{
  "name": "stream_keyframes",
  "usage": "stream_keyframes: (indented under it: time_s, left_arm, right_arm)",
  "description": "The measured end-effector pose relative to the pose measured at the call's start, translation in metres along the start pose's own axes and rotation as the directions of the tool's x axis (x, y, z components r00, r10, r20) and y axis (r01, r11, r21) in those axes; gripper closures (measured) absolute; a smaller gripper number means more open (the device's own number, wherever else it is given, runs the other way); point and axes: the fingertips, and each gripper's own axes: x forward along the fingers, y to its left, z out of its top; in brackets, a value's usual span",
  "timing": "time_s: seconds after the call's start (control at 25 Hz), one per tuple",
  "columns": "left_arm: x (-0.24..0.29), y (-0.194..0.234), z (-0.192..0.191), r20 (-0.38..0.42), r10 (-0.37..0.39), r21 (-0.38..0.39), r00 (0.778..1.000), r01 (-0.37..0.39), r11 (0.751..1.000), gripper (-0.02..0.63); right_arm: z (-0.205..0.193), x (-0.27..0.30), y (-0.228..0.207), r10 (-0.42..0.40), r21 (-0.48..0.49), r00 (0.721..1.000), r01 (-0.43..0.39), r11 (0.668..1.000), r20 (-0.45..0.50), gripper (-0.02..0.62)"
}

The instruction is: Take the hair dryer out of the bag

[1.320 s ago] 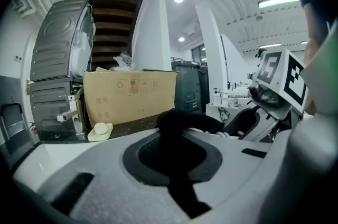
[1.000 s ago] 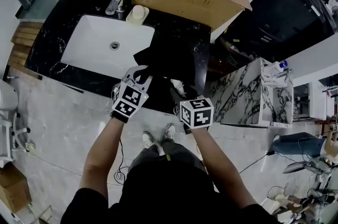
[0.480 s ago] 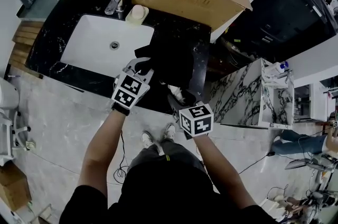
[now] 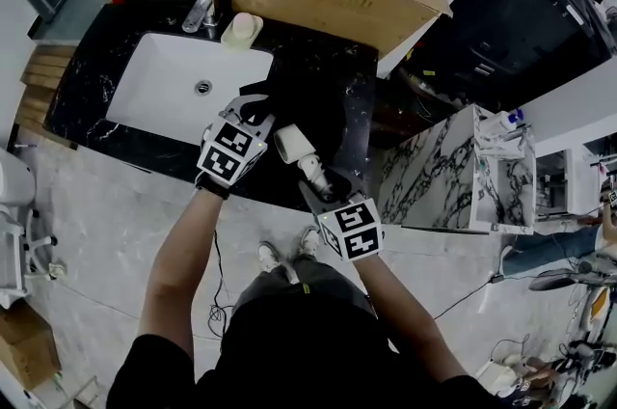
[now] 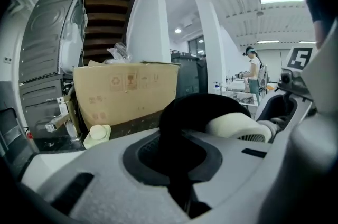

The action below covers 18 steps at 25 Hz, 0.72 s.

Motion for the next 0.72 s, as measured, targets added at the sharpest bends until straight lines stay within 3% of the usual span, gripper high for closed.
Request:
stream_keyframes:
  time_s: [0.24, 0.52, 0.72]
  left_arm:
    - [0.008, -0.007, -0.017, -0.034, -0.018, -0.02, 0.999, 0.017, 1.0, 0.571]
    - [0.026, 0.011, -0.018, -0.082, 0.023, -0.087, 0.996, -0.03, 0.996, 0.571]
    - [0.039, 0.023, -0.023, -0.126, 0.026, -0.062, 0.992, -0.034, 0.998, 0.571]
  right_arm:
    - [-0.006, -0.013, 0.001, 0.021, -0.048, 1.0, -0.02, 0.999, 0.01, 0.383]
    - [-0.006, -0.015, 0.012, 0.059, -0.082, 0.998, -0.057, 0.995, 0.017, 0.383]
    - [-0.001, -0.017, 0.012, 0.068, -0.077, 0.997, -0.065, 0.995, 0.037, 0.383]
